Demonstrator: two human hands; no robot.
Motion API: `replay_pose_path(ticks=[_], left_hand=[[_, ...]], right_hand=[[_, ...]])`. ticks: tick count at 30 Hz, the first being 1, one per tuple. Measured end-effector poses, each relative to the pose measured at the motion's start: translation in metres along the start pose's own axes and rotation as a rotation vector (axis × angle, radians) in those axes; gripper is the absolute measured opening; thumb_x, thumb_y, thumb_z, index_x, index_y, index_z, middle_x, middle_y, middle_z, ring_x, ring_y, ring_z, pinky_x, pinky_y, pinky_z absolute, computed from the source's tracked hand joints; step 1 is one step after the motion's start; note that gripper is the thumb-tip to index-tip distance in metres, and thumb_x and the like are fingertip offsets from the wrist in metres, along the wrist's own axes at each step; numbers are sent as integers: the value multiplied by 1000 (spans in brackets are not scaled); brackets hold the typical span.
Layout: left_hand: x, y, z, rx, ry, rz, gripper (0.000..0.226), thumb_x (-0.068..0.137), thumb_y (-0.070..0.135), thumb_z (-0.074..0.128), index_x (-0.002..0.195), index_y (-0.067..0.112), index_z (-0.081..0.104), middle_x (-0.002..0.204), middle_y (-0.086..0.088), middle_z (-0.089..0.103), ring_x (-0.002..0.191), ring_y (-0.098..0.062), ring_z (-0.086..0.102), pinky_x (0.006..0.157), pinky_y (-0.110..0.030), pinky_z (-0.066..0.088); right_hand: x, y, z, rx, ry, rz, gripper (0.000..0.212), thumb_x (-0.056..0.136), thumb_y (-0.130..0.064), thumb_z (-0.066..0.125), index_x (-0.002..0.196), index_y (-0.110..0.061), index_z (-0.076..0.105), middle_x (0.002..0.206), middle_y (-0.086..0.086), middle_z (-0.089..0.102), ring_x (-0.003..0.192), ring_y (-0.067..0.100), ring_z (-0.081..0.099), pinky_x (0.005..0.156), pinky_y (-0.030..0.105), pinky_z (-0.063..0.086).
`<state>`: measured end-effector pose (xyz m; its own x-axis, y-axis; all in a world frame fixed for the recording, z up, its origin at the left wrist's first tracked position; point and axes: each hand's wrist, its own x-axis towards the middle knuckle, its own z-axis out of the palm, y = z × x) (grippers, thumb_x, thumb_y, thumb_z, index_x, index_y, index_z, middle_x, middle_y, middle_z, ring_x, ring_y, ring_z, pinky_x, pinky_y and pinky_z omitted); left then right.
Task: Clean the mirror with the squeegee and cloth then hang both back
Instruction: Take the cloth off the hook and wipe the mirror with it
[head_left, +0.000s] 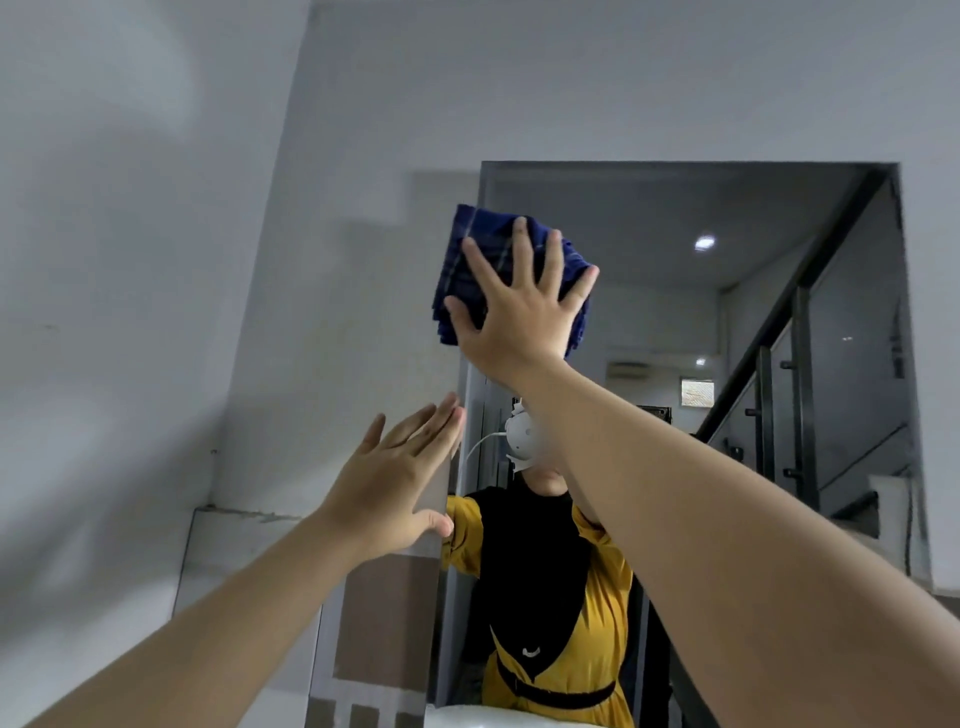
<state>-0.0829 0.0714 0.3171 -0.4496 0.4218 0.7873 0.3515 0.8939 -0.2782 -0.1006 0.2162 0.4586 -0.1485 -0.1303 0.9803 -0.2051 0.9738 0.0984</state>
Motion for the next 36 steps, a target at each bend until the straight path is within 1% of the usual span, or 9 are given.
replay_pose_path(ticks=[7, 10, 12, 15, 19, 22, 26, 33, 36], left_hand=[[-4, 1, -1, 19, 5, -5, 111, 69, 55, 68, 145, 26, -7, 153, 10, -10, 139, -11, -4, 110, -43, 0], [-8, 6, 4, 14, -16, -18, 107, 74, 51, 66, 144, 29, -13, 154, 10, -14, 141, -11, -6, 112, -48, 3], [-12, 10, 5, 36, -27, -21, 111, 71, 56, 65, 145, 26, -12, 155, 5, -9, 142, -15, 1, 110, -52, 10], [-13, 20, 7, 44, -59, -56, 118, 61, 72, 56, 146, 21, -9, 156, 0, -3, 142, -19, 9, 106, -53, 14], [-11, 34, 6, 41, -67, -119, 123, 59, 74, 46, 136, 23, -35, 148, 5, -33, 140, -13, -16, 112, -47, -3], [-11, 43, 2, 68, -72, -168, 124, 66, 68, 56, 135, 14, -33, 147, 4, -35, 140, -13, -19, 111, -42, -8], [-12, 51, 0, 109, -75, -213, 124, 69, 61, 64, 138, 14, -28, 149, 2, -31, 141, -15, -16, 110, -44, -8], [-16, 64, 1, 143, -88, -278, 115, 73, 55, 63, 135, 18, -27, 151, 3, -26, 143, -16, -10, 113, -50, 0], [-15, 66, 0, 164, -105, -294, 115, 74, 56, 62, 135, 18, -28, 151, 3, -26, 143, -16, -10, 113, -50, 1]], right_hand=[[-13, 30, -5, -85, -23, -252, 62, 87, -68, 33, 145, -49, 22, 162, 3, 13, 147, 35, 2, 110, 68, -4], [-26, 61, -14, -108, -15, -268, 62, 86, -67, 34, 145, -49, 23, 161, 2, 15, 147, 34, 5, 110, 67, -1], [-36, 85, -21, -116, -7, -236, 62, 86, -67, 36, 145, -49, 24, 161, 1, 17, 147, 34, 6, 110, 67, 0], [-47, 123, -34, -142, 3, -180, 61, 86, -67, 37, 144, -50, 26, 160, 1, 18, 147, 34, 8, 110, 68, 3], [-61, 172, -52, -157, 11, -74, 62, 86, -69, 36, 143, -52, 23, 161, -1, 16, 147, 33, 7, 110, 68, 4], [-73, 208, -63, -150, 24, 8, 62, 86, -69, 33, 144, -52, 21, 161, 0, 16, 147, 33, 7, 110, 68, 4], [-92, 246, -74, -122, 54, 163, 62, 85, -68, 33, 144, -51, 21, 161, 2, 17, 147, 33, 7, 111, 67, 5], [-119, 243, -69, 14, 136, 541, 61, 88, -65, 34, 144, -50, 19, 162, 2, 9, 147, 34, 3, 110, 69, 1], [-124, 224, -63, 53, 142, 626, 62, 88, -64, 33, 146, -47, 19, 162, 3, 5, 147, 35, 0, 109, 71, -1]])
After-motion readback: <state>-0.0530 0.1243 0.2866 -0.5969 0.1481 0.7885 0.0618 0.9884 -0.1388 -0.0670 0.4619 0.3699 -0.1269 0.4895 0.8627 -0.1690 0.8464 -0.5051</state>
